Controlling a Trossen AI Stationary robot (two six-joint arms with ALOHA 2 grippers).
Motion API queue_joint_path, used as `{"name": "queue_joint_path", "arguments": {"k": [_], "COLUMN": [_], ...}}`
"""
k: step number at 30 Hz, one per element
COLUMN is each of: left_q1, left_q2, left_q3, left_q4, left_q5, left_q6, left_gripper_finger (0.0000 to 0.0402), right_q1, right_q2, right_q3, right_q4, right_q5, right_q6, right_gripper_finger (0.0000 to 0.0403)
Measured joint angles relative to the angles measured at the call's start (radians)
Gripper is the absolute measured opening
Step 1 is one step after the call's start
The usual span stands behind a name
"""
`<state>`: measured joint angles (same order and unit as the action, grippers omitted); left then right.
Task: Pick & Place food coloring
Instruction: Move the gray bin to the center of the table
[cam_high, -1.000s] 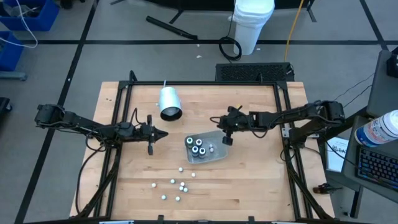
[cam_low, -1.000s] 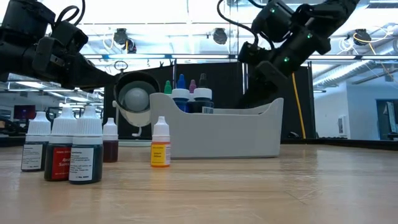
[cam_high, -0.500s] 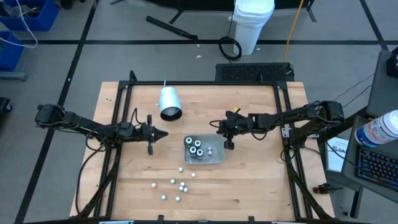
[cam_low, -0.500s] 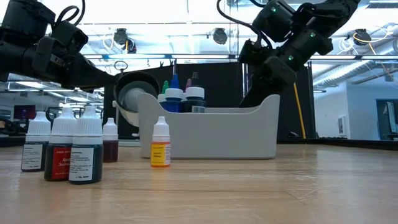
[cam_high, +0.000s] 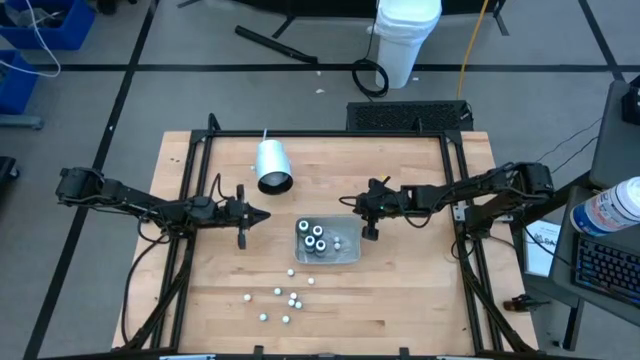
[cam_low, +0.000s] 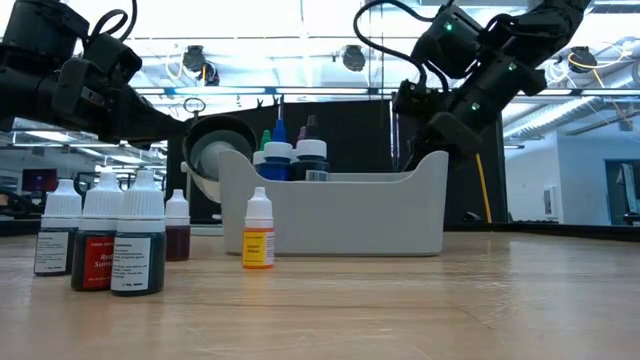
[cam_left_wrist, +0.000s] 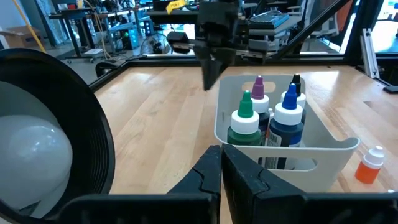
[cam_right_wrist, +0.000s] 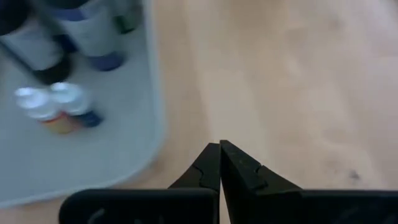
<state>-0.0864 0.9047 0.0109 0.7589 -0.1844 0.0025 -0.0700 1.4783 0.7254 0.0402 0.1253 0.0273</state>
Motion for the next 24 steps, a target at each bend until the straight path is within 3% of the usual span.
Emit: {"name": "queue_joint_path", "arguments": {"k": [5,9,14,17,24], "left_q1": [0.0,0.0,0.0,0.0,0.0], "left_q2": [0.0,0.0,0.0,0.0,0.0], "left_q3": [0.0,0.0,0.0,0.0,0.0], "left_q4": [0.0,0.0,-0.007,-0.007,-0.006], "left_q5": [0.0,0.0,0.0,0.0,0.0], "left_q6": [0.0,0.002,0.003,0.003,0.002], "left_gripper_finger": [0.0019,0.0019,0.0019,0.0019,0.0019], "right_q1": [0.0,0.02,0.159,0.255,0.365], "right_q2": [-0.063,-0.172,-0.235,-0.19,0.058], "right_q3": [0.0,0.024,0.187,0.308,0.599], "right_q4": [-0.01,-0.031,-0.126,-0.219,-0.422], "right_q5": [0.14,0.164,0.197,0.267,0.247], "right_q6": [-0.057,-0.072,-0.108,-0.131,-0.036], "right_gripper_finger": [0.0,0.0,0.0,0.0,0.0]}}
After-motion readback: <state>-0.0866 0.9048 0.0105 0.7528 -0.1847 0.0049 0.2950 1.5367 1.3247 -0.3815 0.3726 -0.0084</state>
